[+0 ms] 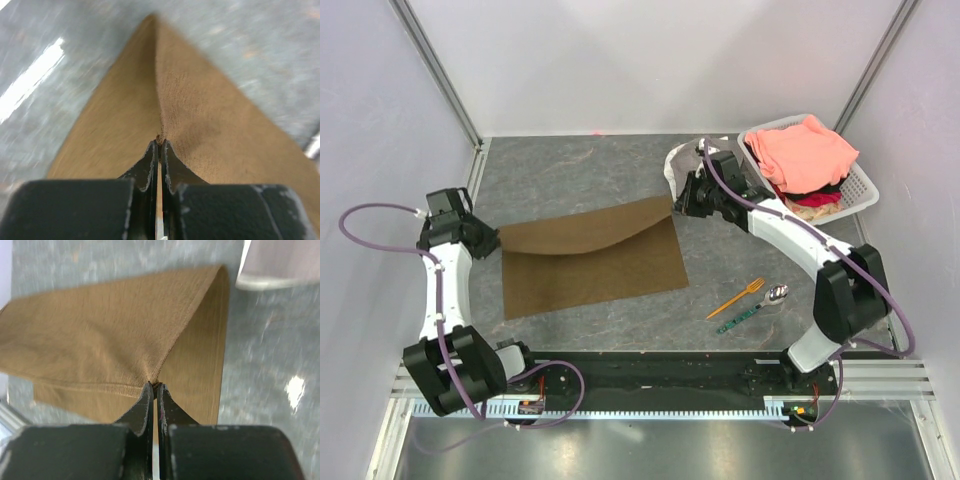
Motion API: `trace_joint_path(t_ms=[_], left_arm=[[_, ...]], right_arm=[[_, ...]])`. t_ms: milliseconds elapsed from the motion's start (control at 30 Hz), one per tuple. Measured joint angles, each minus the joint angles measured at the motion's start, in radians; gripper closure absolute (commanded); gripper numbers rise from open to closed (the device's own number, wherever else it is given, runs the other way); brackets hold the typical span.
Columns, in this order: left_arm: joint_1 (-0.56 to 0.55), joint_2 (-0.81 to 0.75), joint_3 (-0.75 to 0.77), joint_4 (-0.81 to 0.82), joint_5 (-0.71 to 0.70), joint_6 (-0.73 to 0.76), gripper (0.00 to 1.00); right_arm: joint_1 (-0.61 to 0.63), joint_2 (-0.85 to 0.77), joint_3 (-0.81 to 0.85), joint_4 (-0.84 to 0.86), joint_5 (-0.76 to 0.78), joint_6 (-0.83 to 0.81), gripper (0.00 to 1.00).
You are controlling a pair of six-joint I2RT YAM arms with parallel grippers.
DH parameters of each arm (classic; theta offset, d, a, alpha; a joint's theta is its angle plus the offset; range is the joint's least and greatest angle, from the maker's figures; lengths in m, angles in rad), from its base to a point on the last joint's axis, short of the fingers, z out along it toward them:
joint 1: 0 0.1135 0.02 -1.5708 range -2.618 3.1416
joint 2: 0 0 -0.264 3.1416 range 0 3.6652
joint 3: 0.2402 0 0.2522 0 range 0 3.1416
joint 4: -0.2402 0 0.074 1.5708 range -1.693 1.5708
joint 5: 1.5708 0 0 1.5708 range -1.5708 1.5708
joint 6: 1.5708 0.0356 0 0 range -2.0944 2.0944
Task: Fold the napkin into a case and place the utensils inside
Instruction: Fold and flatten the napkin at the center of the board.
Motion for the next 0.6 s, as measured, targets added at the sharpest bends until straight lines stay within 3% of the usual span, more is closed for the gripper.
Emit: trace_joint_path(t_ms=[267,600], left_arm=[[0.004,-0.023,-0.155,-0.115,-0.099,-0.1,0.98],[0.01,-0.042,-0.202,-0.192,-0.182,-0.212,0.98]], right_arm=[[0.066,-0.138,-0.196,-0.007,-0.002,-0.024,1.0],[0.065,-0.165,-0.351,-0.011,-0.002,-0.055,1.0]])
